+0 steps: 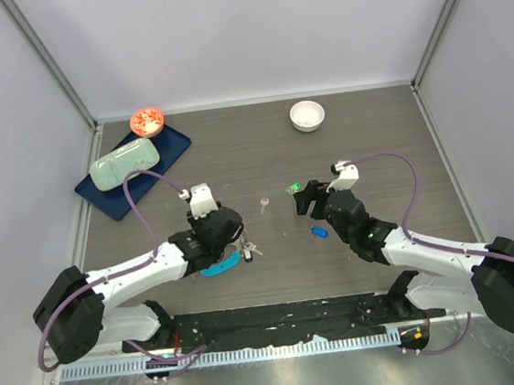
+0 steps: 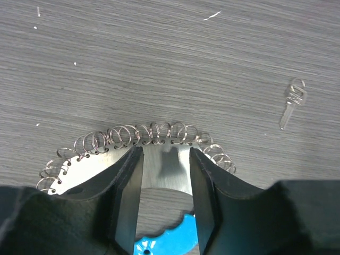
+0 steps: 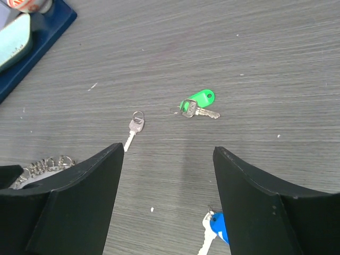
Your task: Put the keys on the keyring
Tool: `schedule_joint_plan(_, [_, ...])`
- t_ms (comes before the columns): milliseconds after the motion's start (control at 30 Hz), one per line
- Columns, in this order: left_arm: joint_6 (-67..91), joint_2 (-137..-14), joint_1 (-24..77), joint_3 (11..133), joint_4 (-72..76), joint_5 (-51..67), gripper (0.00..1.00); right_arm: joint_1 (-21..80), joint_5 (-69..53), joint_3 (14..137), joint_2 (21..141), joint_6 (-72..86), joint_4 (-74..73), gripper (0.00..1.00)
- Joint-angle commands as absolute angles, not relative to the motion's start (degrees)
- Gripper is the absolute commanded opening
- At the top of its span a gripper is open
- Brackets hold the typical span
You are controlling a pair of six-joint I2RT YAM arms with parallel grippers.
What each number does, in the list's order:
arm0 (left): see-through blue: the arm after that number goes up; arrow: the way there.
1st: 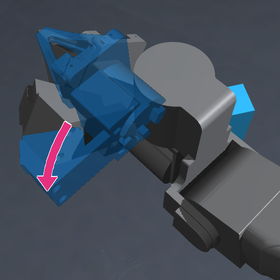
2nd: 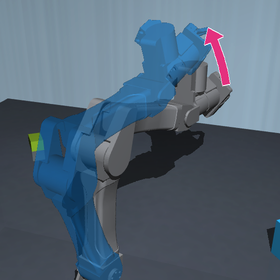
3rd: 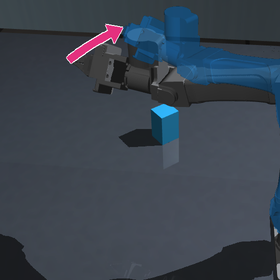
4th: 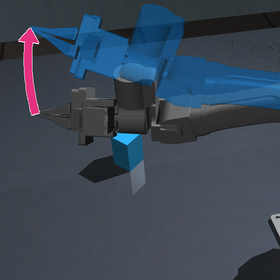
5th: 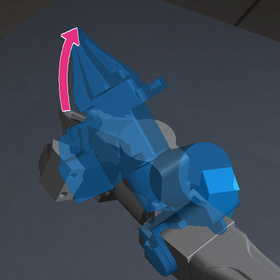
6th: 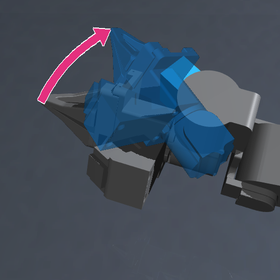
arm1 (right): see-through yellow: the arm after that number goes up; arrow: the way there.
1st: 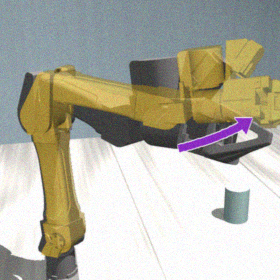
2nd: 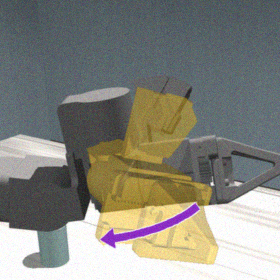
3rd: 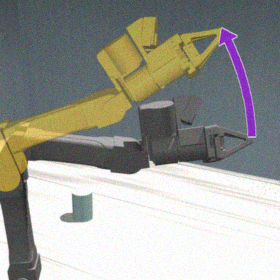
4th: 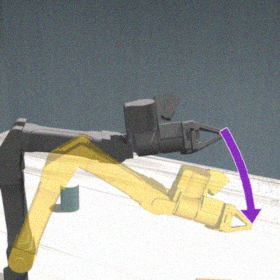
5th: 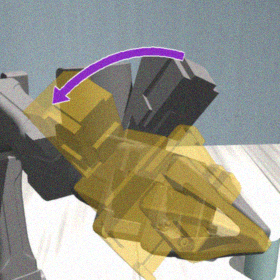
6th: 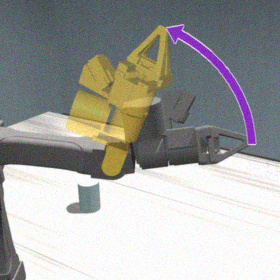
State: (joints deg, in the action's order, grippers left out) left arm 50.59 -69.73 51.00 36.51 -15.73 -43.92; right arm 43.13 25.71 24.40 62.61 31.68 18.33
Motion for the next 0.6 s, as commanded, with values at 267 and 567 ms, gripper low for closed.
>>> schedule_joint_plan(267, [58.0,-79.9,51.3,38.0,-10.5,-53.7,0.32,43.3,27.0,23.6,63.5,32.7,26.8,0.74])
schedule_joint_plan(567, [67.0,-79.4,51.2,37.8,-17.3,-57.0,0.32,43.3,27.0,23.1,62.6,32.4,27.2,0.73])
